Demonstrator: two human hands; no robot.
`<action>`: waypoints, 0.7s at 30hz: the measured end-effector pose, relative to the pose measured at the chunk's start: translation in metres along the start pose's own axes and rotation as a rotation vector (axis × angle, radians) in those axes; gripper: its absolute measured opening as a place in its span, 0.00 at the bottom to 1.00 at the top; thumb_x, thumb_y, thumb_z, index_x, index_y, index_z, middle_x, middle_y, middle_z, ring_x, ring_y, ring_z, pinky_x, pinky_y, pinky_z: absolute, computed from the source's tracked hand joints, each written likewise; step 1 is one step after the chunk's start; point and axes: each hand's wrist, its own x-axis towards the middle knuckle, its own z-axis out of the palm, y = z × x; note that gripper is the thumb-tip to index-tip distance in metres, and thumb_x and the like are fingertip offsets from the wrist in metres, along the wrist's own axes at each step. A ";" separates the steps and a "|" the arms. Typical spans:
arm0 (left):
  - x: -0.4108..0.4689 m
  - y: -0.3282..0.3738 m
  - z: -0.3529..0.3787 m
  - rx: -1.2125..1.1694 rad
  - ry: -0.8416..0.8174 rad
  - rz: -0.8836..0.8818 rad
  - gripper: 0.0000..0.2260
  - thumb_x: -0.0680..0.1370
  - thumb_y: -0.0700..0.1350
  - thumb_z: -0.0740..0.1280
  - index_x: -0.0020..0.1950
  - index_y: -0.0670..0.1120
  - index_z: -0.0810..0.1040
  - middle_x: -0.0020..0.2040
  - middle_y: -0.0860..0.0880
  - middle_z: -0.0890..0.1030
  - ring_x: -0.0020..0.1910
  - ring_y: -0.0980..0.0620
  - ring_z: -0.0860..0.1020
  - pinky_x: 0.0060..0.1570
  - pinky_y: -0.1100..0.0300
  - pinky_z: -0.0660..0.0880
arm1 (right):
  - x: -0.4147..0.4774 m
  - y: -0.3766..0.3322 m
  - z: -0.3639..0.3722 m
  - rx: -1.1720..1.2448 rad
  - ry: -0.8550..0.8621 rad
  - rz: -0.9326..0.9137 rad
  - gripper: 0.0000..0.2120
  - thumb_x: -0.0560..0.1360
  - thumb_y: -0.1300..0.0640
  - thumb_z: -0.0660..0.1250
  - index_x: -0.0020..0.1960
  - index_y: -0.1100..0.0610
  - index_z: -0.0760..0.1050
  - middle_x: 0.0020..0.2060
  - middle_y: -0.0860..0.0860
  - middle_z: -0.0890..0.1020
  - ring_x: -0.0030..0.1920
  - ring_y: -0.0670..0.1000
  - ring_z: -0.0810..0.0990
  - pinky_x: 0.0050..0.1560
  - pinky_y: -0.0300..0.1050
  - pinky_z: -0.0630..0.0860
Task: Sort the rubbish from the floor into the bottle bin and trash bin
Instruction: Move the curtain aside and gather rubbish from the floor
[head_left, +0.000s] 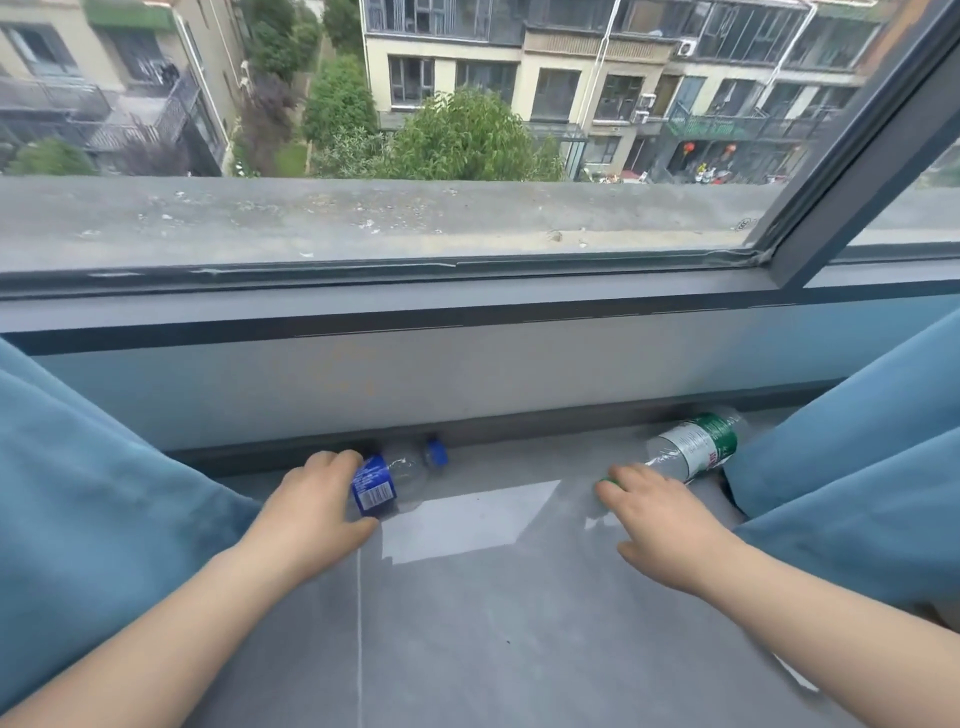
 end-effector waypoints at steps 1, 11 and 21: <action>0.002 -0.001 0.002 0.000 0.000 -0.002 0.23 0.71 0.52 0.68 0.63 0.50 0.68 0.59 0.48 0.72 0.58 0.45 0.73 0.56 0.53 0.73 | 0.002 0.000 0.002 -0.011 -0.002 0.005 0.20 0.73 0.58 0.60 0.65 0.54 0.65 0.62 0.51 0.68 0.65 0.54 0.65 0.58 0.46 0.66; 0.010 0.006 0.019 0.043 -0.057 -0.012 0.19 0.71 0.54 0.66 0.58 0.49 0.70 0.53 0.48 0.76 0.54 0.46 0.75 0.52 0.55 0.73 | 0.013 0.009 0.018 -0.086 0.055 0.054 0.23 0.73 0.61 0.60 0.67 0.54 0.64 0.69 0.54 0.64 0.72 0.56 0.59 0.66 0.49 0.62; 0.003 0.021 0.035 -0.020 -0.130 0.002 0.19 0.70 0.59 0.67 0.52 0.50 0.66 0.50 0.51 0.75 0.49 0.49 0.76 0.45 0.57 0.72 | 0.031 0.014 0.040 -0.186 0.147 0.141 0.30 0.42 0.64 0.76 0.45 0.59 0.80 0.45 0.59 0.81 0.51 0.63 0.81 0.48 0.63 0.77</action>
